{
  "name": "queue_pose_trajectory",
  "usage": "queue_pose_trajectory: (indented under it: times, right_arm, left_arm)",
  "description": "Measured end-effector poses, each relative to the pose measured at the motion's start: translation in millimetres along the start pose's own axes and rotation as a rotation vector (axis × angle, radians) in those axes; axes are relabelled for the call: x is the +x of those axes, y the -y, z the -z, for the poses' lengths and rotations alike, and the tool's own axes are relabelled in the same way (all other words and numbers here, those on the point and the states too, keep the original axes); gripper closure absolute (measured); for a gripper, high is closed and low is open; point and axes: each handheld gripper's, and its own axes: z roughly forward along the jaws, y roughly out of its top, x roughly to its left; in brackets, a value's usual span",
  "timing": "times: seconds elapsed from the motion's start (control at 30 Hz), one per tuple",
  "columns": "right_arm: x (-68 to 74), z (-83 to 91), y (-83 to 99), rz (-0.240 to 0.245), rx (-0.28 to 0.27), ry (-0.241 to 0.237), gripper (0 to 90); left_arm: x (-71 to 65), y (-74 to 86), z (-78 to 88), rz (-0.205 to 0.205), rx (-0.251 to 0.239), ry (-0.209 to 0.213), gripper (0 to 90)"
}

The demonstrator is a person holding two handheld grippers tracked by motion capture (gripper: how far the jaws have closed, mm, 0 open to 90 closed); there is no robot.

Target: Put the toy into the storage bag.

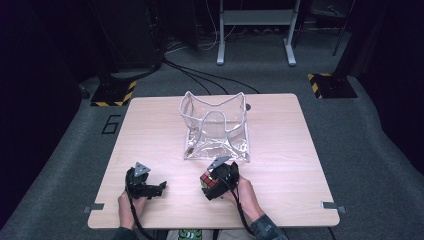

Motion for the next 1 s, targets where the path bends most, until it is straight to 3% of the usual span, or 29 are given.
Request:
queue_pose_trajectory:
  times: [0.2, 0.37, 0.5, 1.0]
  right_arm:
    - [-0.7, -7.1, 1.3, -0.003, 0.022, 0.017, 9.0]
    - [-1.7, -7.9, 4.5, -0.024, 0.026, 0.002, 31.4]
    - [-1.3, -9.1, 7.7, 0.003, 0.035, 0.011, 33.1]
    - [-2.8, -6.6, 12.5, 0.005, 0.014, 0.022, 33.4]
  left_arm:
    - [0.0, 0.0, 0.0, 0.000, 0.000, 0.000, 0.9]
    - [0.0, 0.0, 0.0, 0.000, 0.000, 0.000, 0.9]
    - [0.0, 0.0, 0.0, 0.000, 0.000, 0.000, 0.9]
    - [0.0, 0.0, 0.0, 0.000, 0.000, 0.000, 0.9]
